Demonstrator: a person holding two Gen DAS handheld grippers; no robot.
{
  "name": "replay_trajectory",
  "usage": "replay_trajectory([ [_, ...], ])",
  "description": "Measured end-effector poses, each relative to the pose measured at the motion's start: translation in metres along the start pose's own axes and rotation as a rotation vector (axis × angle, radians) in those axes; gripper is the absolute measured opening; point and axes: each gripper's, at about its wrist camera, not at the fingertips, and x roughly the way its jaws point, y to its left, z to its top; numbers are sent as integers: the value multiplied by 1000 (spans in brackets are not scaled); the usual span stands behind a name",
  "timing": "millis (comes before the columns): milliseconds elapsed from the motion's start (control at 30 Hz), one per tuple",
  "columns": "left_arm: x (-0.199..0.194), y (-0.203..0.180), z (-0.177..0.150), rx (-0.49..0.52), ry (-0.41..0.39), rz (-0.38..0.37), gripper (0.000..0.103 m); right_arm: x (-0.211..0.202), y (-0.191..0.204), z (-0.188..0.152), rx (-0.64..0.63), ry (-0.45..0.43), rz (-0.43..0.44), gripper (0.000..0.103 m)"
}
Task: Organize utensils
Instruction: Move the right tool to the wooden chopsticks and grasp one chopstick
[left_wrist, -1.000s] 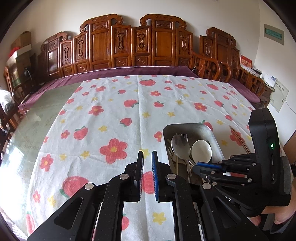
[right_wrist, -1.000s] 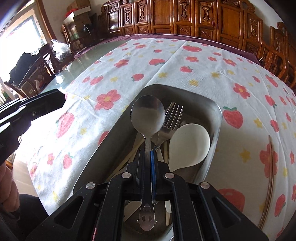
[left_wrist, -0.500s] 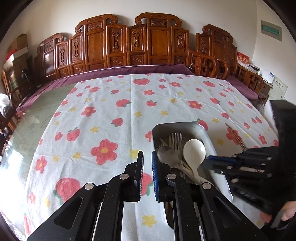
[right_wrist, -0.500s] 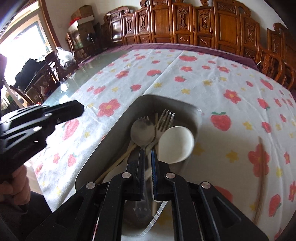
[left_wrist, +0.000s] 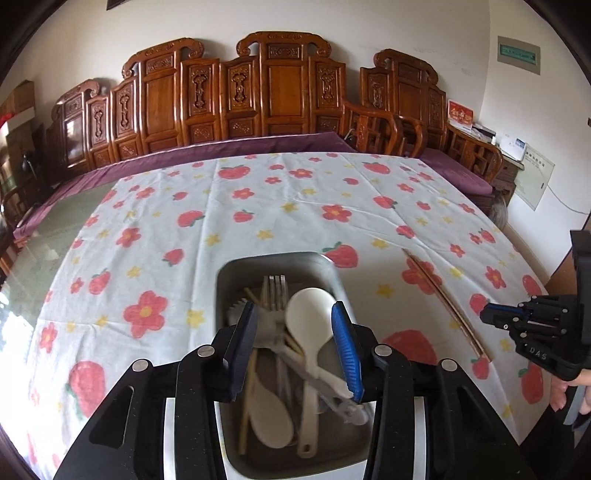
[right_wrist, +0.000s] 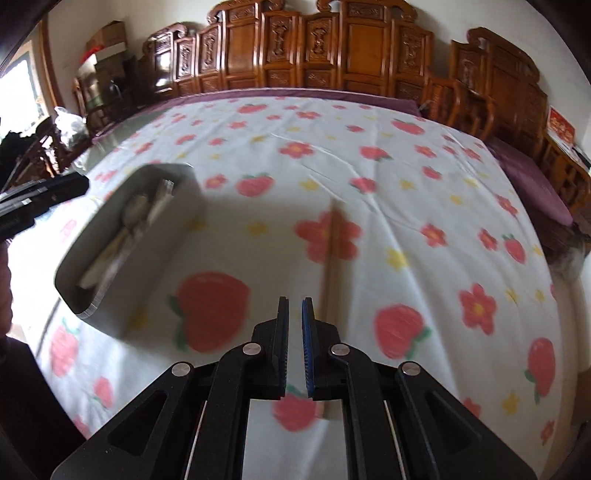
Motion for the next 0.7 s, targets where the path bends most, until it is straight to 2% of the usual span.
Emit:
replay_trajectory([
  [67, 3, -8, -1, 0, 7, -15, 41, 7, -10, -7, 3, 15, -22, 9],
  [133, 6, -19, -2, 15, 5, -9, 48, 13, -18, -12, 21, 28, -30, 18],
  [167, 7, -23, -3, 21, 3, -9, 52, 16, -19, -13, 28, 31, -35, 20],
  [500, 20, -71, -18, 117, 40, -36, 54, 36, -18, -12, 12, 63, -16, 20],
  [700, 22, -82, -22, 142, 46, -47, 54, 39, -9, -4, -19, 75, -14, 20],
])
